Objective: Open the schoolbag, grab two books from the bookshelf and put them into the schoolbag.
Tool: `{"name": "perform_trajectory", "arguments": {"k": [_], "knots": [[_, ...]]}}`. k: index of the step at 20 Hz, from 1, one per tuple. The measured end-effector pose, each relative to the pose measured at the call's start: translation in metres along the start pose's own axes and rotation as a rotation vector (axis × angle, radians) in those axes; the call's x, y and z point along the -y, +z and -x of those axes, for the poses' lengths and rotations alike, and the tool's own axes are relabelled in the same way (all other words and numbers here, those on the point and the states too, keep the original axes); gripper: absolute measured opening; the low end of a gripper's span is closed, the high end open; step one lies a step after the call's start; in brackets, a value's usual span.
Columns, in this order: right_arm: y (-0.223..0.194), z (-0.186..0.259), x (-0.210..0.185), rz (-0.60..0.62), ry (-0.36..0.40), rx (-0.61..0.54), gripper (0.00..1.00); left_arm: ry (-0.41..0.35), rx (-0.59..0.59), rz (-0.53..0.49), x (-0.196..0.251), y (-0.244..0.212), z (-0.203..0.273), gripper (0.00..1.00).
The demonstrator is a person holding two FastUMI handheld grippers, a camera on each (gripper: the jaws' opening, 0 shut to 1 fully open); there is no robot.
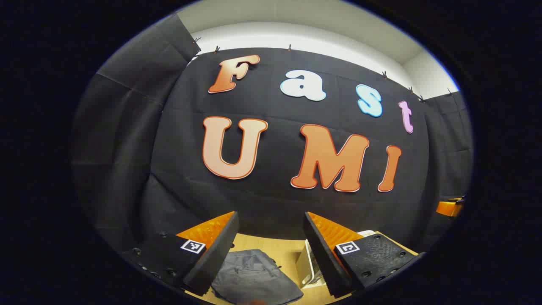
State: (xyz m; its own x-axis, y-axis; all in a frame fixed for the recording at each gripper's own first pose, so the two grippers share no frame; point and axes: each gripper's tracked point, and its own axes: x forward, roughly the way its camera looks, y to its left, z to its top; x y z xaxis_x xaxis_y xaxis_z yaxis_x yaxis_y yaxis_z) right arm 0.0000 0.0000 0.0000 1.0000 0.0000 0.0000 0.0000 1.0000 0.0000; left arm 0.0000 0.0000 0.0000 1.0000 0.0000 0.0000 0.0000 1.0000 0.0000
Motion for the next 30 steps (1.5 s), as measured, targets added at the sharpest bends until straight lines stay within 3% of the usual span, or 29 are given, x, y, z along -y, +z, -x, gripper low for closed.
{"name": "perform_trajectory", "arguments": {"k": [5,9,13,16,20,23,30], "knots": [[-0.016,-0.015,0.010,0.041,0.033,-0.027,0.97,0.042,0.119,0.018,0.015,0.014,0.011,0.96],[-0.036,-0.031,0.022,0.079,0.094,-0.079,0.97,0.107,-0.007,-0.099,0.046,-0.023,0.010,0.96],[-0.042,-0.046,0.030,0.063,0.170,-0.094,0.97,0.126,-0.037,-0.025,0.077,-0.039,0.024,0.96],[-0.050,-0.052,0.035,0.049,0.208,-0.120,0.97,0.178,-0.038,-0.079,0.073,-0.041,0.028,0.96],[-0.054,-0.061,0.044,0.065,0.192,-0.122,0.97,0.205,-0.042,-0.101,0.065,-0.040,0.028,0.96],[-0.061,-0.067,0.040,0.046,0.167,-0.147,0.97,0.185,-0.068,-0.107,0.051,-0.046,0.016,0.96],[-0.077,-0.064,0.019,0.057,0.070,-0.154,0.97,0.131,-0.099,-0.224,0.004,-0.049,-0.012,0.96]]}}
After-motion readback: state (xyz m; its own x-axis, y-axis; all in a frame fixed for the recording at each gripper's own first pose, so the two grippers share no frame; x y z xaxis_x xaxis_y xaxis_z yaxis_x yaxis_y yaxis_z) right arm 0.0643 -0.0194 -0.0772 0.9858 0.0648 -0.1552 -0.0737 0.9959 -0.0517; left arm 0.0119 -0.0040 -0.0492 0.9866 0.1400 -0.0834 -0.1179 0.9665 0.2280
